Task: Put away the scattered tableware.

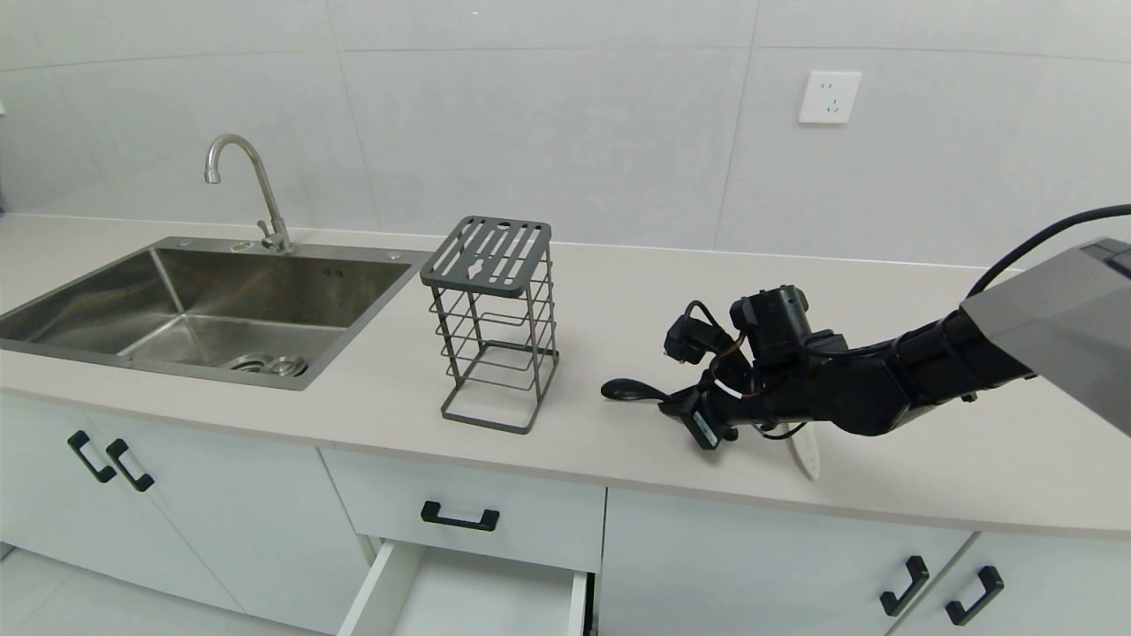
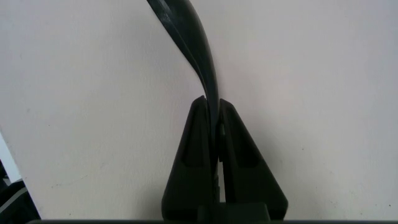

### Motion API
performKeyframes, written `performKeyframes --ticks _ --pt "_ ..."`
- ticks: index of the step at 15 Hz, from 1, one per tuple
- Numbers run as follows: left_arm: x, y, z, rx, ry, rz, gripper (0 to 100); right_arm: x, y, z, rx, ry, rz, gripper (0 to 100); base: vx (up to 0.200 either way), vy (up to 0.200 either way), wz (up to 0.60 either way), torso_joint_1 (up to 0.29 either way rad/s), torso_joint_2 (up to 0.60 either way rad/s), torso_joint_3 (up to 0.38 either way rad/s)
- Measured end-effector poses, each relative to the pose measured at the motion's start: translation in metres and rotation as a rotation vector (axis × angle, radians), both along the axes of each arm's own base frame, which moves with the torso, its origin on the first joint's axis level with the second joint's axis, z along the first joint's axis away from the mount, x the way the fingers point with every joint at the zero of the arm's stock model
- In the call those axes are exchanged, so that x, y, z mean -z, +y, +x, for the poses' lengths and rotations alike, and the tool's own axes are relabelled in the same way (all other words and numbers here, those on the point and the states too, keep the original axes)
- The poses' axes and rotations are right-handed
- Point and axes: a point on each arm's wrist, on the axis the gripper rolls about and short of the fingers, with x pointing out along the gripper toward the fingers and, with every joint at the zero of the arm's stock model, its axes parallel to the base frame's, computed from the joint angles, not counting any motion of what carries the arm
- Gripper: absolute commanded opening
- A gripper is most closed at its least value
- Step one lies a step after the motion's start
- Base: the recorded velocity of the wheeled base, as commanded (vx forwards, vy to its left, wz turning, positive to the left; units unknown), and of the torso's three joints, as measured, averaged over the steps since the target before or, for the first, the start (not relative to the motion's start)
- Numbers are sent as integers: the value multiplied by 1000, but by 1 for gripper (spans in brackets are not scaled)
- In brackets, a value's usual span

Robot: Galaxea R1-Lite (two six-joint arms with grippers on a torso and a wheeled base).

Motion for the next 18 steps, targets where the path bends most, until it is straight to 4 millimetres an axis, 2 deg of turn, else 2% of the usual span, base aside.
performKeyframes --ticks 6,10,14,18 --pt "0 0 0 0 0 0 100 -30 -1 -16 -11 -48 12 0 0 0 0 0 0 0" --pt "0 0 0 0 0 0 100 -46 23 -46 -103 -74 30 0 0 0 0 0 0 0" --pt "0 0 0 0 0 0 100 -64 45 -65 -174 -119 69 0 0 0 0 0 0 0" --pt "0 0 0 0 0 0 100 -74 43 -78 -190 -135 79 0 0 0 0 0 0 0"
